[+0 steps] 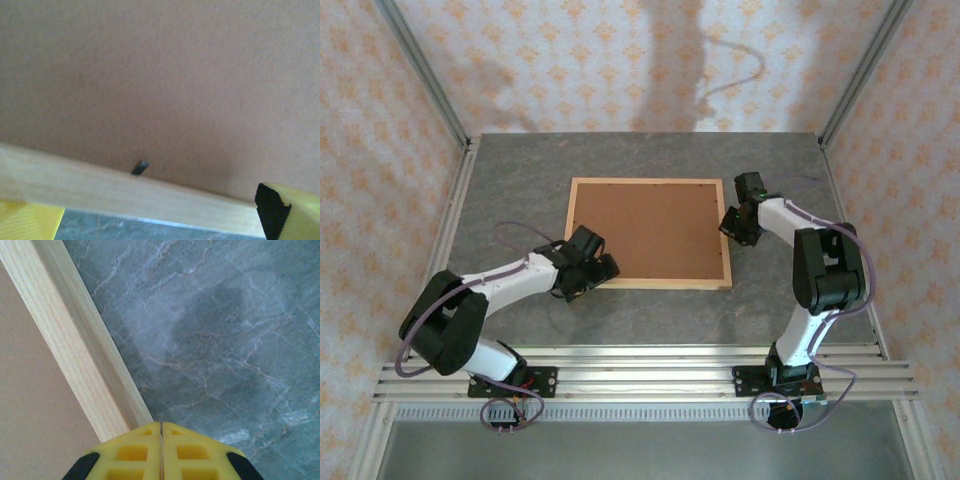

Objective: Put the photo into the frame

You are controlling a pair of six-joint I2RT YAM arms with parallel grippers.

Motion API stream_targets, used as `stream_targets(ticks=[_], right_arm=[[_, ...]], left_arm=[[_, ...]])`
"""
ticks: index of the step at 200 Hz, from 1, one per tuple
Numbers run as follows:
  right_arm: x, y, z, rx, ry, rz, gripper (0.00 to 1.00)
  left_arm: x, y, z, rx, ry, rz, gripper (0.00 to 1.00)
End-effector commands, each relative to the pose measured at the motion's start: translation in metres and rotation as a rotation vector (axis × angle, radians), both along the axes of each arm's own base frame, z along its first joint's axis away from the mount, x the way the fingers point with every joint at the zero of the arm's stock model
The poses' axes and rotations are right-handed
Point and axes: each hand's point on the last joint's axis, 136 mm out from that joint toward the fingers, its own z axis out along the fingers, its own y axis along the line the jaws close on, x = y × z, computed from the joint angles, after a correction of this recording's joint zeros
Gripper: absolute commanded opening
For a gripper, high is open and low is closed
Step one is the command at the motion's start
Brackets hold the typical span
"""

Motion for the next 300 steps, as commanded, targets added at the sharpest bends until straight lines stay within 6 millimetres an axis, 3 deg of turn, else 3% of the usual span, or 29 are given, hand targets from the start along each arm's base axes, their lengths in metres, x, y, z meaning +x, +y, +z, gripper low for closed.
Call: stream_targets(ticks=[1, 22, 47, 84, 127, 163, 202, 248, 300], right_arm=[[-0.021, 0.001, 0.007, -0.041, 0.025, 0.052, 0.12], [-0.019, -0.008, 0.018, -0.099, 0.003, 0.071, 0.20], [0.000, -0.012, 0.035, -0.136, -0.041, 0.111, 0.31], [0.049, 0.007, 0.053, -0.100, -0.126, 0.231, 0.71], [0.113, 0.023, 0.053, -0.110, -0.166, 0.359, 0.93], [0.164, 0.032, 0.048, -0.131, -0.183, 0.447, 0.99], [0.202, 0.036, 0.036, -0.123, -0.188, 0.496, 0.99], [0.199, 0.076, 0.004, 0.119, -0.173, 0.601, 0.96], [0.159, 0.082, 0.018, 0.193, -0.107, 0.645, 0.86]], left_arm=[[0.034, 0.003, 0.012, 0.036, -0.111, 0.051, 0.99], [0.048, 0.011, 0.011, 0.062, -0.134, 0.072, 0.99], [0.071, 0.030, 0.015, 0.108, -0.195, 0.111, 0.99], [0.111, 0.060, 0.023, 0.149, -0.252, 0.167, 0.99], [0.137, 0.061, 0.035, 0.158, -0.287, 0.148, 0.99], [0.137, 0.051, 0.033, 0.088, -0.283, 0.137, 0.98], [0.117, 0.035, 0.026, -0.035, -0.275, 0.138, 0.98], [0.111, 0.010, 0.020, -0.093, -0.230, 0.067, 0.98], [0.128, -0.004, 0.014, -0.101, -0.231, 0.049, 0.98]])
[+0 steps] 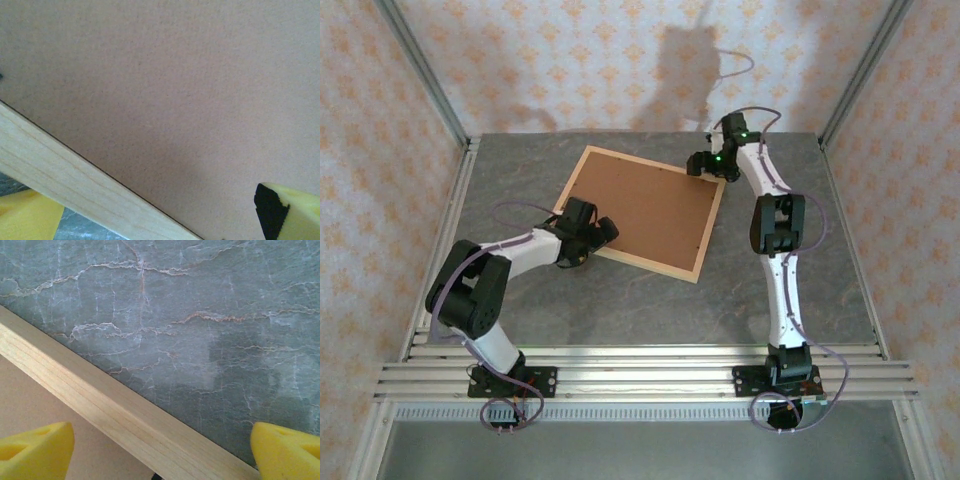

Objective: Put the photo into the frame

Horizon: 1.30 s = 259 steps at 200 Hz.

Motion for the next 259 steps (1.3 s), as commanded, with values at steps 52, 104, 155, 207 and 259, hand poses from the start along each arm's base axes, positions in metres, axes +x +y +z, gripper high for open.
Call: stream_targets(ticks=[52, 104, 155, 207, 259], right_arm=[[-0.124, 0.010, 0.011, 0.140, 0.136, -0.086, 0.84], [-0.211, 0.005, 0.012, 0.136, 0.183, -0.190, 0.83], [-0.257, 0.005, 0.007, 0.084, 0.195, -0.279, 0.85], [-0.254, 0.017, 0.012, 0.087, 0.183, -0.290, 0.85], [-0.255, -0.009, 0.040, -0.086, 0.110, -0.313, 0.86]], left_arm=[[0.038, -0.044, 0.006, -0.073, -0.061, -0.084, 0.97], [0.052, -0.061, 0.011, -0.082, -0.082, -0.135, 0.98], [0.079, -0.086, 0.024, -0.126, -0.128, -0.204, 0.97], [0.113, -0.109, 0.039, -0.127, -0.154, -0.273, 0.97], [0.123, -0.104, 0.046, -0.120, -0.156, -0.275, 0.97]])
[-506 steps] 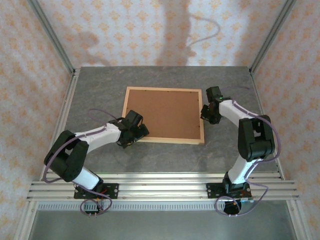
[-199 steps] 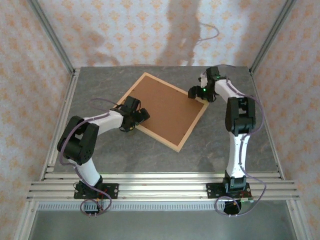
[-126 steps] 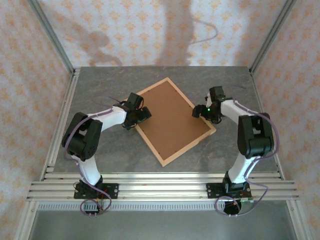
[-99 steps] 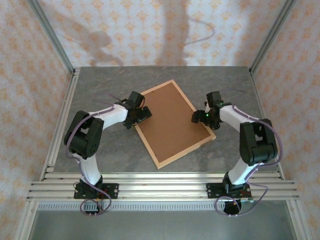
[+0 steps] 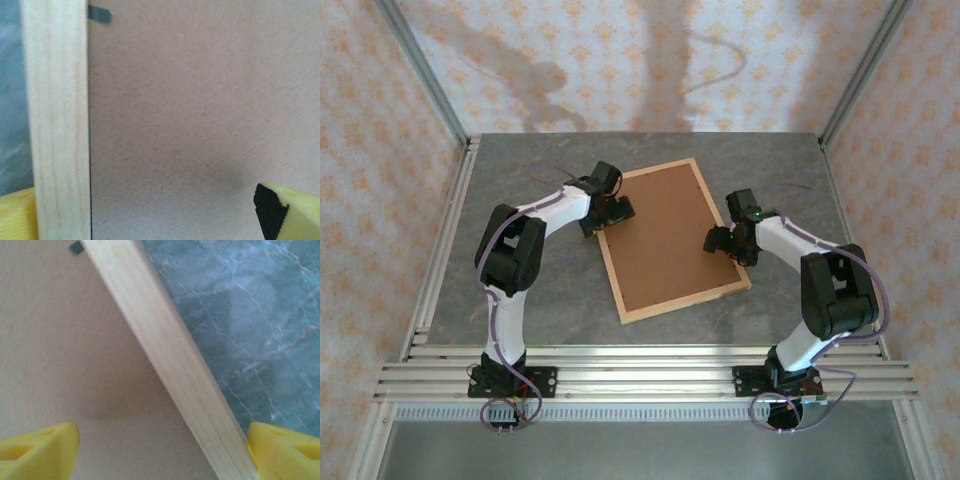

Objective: Put the photo into the frame

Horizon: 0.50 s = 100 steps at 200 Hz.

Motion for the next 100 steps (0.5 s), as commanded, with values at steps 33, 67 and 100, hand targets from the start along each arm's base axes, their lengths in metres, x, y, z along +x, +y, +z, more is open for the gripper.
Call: stream_targets(ticks=[33, 67, 100], right_arm=[[-0.001, 0.029, 0.066, -0.033, -0.120, 0.092, 0.86], [-0.014, 0.050, 0.077, -0.131, -0.149, 0.253, 0.86], [-0.044, 0.125, 0.076, -0.009, -0.130, 0.607, 0.86]], left_arm=[[0.034, -0.037, 0.061, -0.243, -0.252, -0.100, 0.97], [0.011, 0.007, 0.077, -0.207, -0.264, -0.039, 0.98], [-0.024, 0.038, 0.072, -0.175, -0.239, 0.003, 0.98]])
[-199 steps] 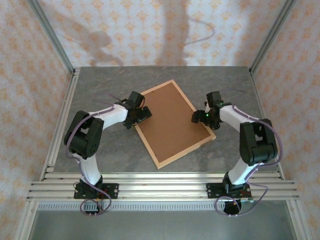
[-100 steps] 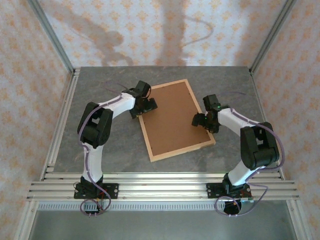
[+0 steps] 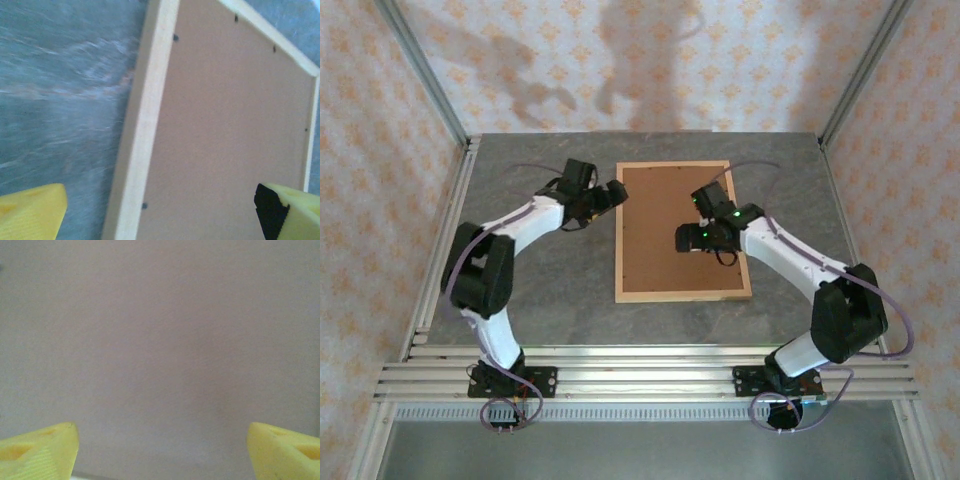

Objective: Put the photo into the frame

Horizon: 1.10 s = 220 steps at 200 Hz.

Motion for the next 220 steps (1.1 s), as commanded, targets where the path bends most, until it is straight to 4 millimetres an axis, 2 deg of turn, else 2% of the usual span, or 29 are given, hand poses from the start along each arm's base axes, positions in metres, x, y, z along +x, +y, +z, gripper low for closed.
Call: stream_targets(ticks=[1, 26, 50, 65, 85, 135, 220], right_arm=[[-0.024, 0.040, 0.000, 0.006, 0.038, 0.260, 0.85], [-0.041, 0.074, -0.016, -0.075, 0.033, 0.481, 0.89], [-0.063, 0.109, -0.028, -0.129, -0.037, 0.737, 0.96], [-0.070, 0.123, -0.031, -0.156, -0.086, 0.841, 1.00], [-0.076, 0.136, -0.032, -0.145, -0.104, 0.927, 1.00], [-0.091, 0.141, -0.058, -0.280, -0.186, 1.159, 1.00], [-0.077, 0.147, -0.083, -0.382, -0.307, 1.227, 1.00]], left_arm=[[-0.019, 0.018, 0.000, 0.026, -0.004, 0.011, 0.99], [-0.046, 0.022, -0.013, 0.009, 0.044, -0.002, 1.00], [-0.067, 0.028, -0.023, 0.004, 0.059, 0.009, 1.00], [-0.077, 0.029, -0.031, -0.011, 0.068, 0.016, 1.00], [-0.086, 0.028, -0.039, -0.035, 0.078, 0.020, 1.00], [-0.093, 0.027, -0.045, -0.082, 0.069, 0.038, 1.00], [-0.101, 0.019, -0.050, -0.141, 0.082, 0.025, 1.00]])
